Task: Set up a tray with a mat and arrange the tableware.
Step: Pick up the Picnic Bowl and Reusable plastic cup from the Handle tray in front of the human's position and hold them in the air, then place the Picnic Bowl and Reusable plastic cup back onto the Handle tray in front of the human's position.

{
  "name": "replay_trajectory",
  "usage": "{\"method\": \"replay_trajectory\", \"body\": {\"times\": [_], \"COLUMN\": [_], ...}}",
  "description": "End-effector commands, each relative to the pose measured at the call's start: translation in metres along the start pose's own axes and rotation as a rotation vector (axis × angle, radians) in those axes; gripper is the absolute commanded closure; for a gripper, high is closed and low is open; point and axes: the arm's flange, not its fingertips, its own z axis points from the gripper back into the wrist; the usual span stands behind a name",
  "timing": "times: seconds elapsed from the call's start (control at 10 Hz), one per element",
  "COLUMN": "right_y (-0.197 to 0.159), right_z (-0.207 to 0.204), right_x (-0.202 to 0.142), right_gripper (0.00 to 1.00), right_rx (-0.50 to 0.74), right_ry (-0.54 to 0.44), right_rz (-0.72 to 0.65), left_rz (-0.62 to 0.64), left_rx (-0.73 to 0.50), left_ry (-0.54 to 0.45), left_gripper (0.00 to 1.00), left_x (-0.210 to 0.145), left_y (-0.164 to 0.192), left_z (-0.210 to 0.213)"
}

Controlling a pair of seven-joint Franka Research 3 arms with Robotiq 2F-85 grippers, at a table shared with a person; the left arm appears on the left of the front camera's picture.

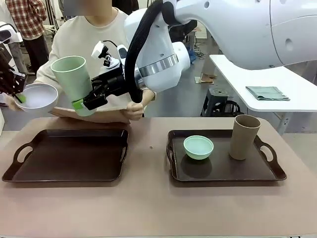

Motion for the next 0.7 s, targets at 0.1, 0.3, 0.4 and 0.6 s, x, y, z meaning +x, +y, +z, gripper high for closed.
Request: {"method": "replay_trajectory", "body": {"times": [0.1, 0.3, 0.4, 0.6], "right_y": [-0.0035, -0.0035, -0.0035, -0.0035], "right_z": [-0.0007, -0.0007, -0.0007, -0.0007], "right_x": [-0.0006, -0.0006, -0.0006, -0.0006], "right_gripper": [0.78, 0.78, 0.78, 0.78], "right_rx": [0.002, 0.002, 0.002, 0.002], "right_ry": [-0.006, -0.006, -0.006, -0.006], "right_rz": [-0.001, -0.001, -0.001, -0.001], "left_rz": [-0.005, -0.005, -0.005, -0.005], "left_rx": [-0.004, -0.004, -0.004, -0.004], "left_ry": [0.001, 0.001, 0.001, 0.001], "left_gripper": [1.00, 1.00, 1.00, 1.00], "left_x": [0.0009, 0.0009, 0.0009, 0.0009], "left_y": [0.0002, 0.0002, 0.0002, 0.0002], "left_z": [-0.0011, -0.0011, -0.0011, -0.0011]}}
